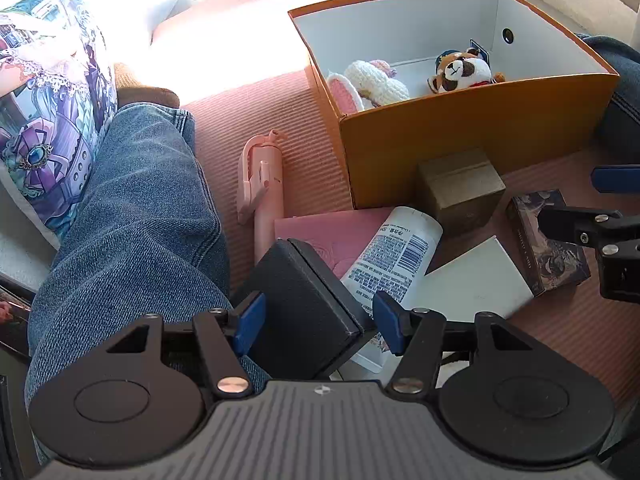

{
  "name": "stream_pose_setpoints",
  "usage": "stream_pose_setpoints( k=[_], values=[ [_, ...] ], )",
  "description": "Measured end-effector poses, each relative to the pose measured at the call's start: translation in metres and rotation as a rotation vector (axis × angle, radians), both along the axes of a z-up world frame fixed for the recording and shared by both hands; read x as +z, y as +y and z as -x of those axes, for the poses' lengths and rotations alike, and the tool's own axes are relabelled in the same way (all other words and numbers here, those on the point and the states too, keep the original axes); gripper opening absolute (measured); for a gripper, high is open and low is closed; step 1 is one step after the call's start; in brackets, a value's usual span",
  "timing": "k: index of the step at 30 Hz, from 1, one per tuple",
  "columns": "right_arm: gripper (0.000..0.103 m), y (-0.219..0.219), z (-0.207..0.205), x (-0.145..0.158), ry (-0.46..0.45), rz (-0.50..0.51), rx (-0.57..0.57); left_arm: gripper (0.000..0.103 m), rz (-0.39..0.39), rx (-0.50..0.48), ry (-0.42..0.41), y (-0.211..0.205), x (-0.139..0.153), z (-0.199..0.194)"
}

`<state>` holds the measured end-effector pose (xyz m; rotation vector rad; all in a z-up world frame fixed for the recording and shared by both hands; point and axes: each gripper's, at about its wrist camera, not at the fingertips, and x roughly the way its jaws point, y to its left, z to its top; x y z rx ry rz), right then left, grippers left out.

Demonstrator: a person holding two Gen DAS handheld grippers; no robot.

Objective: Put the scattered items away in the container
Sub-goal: 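Withdraw both tools from the shoebox back over the remaining items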

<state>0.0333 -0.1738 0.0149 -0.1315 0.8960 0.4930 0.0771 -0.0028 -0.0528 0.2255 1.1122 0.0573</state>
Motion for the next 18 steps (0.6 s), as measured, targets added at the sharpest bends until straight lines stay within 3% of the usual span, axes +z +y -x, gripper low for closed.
stream_pose_setpoints(
  k=[4,8,12,16,18],
  values=[
    [0.072,0.001,-0.001,0.0,0.005,0.004,-0.004,0.059,0.003,-0.001,0.004,0.002,0.002,0.001],
    [0.072,0.003,-0.003,-0.001,0.01,0.009,-0.004,0.058,-0.006,0.004,0.027,0.003,0.002,0.0],
    [0.072,0.005,-0.002,-0.002,0.014,0.017,0.001,0.061,-0.064,-0.034,0.038,-0.005,-0.001,0.002],
    [0.072,0.005,-0.003,-0.004,0.023,0.022,-0.004,0.053,-0.113,-0.095,0.025,-0.015,-0.003,0.007],
    [0.072,0.005,-0.004,-0.005,0.029,0.025,-0.007,0.045,-0.115,-0.105,0.008,-0.016,-0.002,0.009]
  ],
)
